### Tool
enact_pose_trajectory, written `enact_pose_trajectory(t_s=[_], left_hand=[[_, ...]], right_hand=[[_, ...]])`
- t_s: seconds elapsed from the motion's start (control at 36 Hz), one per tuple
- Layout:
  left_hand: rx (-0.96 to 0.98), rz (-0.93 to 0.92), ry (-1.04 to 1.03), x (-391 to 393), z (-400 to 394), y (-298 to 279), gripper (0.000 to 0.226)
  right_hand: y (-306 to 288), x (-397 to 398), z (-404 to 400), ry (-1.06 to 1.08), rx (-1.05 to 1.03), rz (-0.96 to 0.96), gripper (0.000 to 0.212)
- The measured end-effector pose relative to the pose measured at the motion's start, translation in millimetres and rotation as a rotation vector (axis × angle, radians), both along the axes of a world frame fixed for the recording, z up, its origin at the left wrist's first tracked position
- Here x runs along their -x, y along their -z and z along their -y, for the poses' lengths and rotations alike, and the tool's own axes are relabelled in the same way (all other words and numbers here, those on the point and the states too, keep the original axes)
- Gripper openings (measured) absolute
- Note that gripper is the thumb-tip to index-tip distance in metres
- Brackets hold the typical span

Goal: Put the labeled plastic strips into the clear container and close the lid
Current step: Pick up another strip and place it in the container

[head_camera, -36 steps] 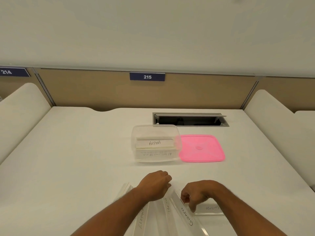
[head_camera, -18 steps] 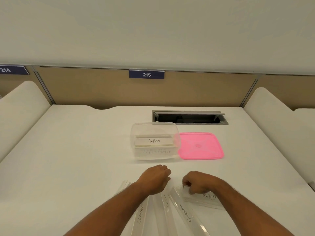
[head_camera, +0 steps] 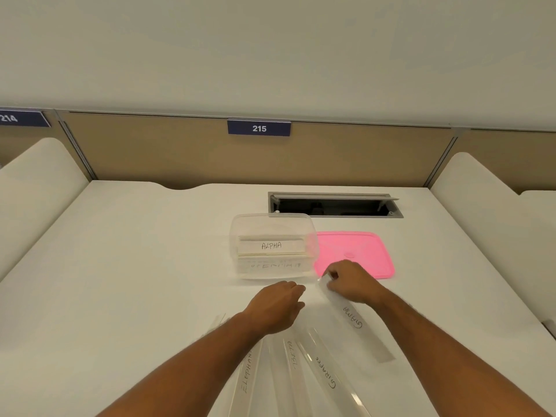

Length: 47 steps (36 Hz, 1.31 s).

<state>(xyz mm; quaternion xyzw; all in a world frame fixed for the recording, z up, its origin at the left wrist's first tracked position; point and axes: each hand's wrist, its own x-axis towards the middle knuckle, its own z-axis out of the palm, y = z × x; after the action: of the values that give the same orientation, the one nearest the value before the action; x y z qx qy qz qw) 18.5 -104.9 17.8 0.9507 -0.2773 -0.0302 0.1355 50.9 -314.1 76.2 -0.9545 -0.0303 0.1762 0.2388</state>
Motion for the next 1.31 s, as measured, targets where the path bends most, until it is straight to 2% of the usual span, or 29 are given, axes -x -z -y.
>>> enact_pose_trajectory(t_s=[0.11,0.22,0.42,0.69,0.89,1.03,1.17,1.31], left_hand=[[0.024,-0.046,-0.016,-0.8,6.2,-5.5,0.042],[0.035,-0.119,-0.041,-0.2,13.1,-11.8,0.054],[0.211,-0.223,-0.107,-0.5,15.4,-22.6,0.074],[0.273,-0.318,-0.206,-12.3,6.6,-26.0,0.088],[0.315,-0.336,-0.246,-23.4,-5.6,-33.1,0.075],[0.286,-0.324,-0.236,-28.8,-13.3,-32.5,0.071],[0.24,-0.291,-0.231,-35.0,-22.9,-34.2,0.069],[0.209,-0.256,-0.203,-39.6,-27.9,-37.6,0.065]], right_hand=[[-8.6,-9.3,0.8,0.216,-0.16,0.073,0.011],[-16.8,-15.1,0.7,0.4,-0.384,0.084,0.001],[-23.7,-20.7,-0.3,0.622,-0.645,0.041,0.007],[-27.4,-24.7,0.1,0.779,-0.889,-0.056,0.016],[-27.9,-21.4,1.9,0.827,-1.039,-0.124,0.016],[-21.5,-22.1,5.0,0.728,-0.919,-0.079,0.033],[-18.1,-22.6,6.9,0.506,-0.504,0.099,0.047],[-18.3,-21.4,4.3,0.244,-0.304,0.213,0.055]])
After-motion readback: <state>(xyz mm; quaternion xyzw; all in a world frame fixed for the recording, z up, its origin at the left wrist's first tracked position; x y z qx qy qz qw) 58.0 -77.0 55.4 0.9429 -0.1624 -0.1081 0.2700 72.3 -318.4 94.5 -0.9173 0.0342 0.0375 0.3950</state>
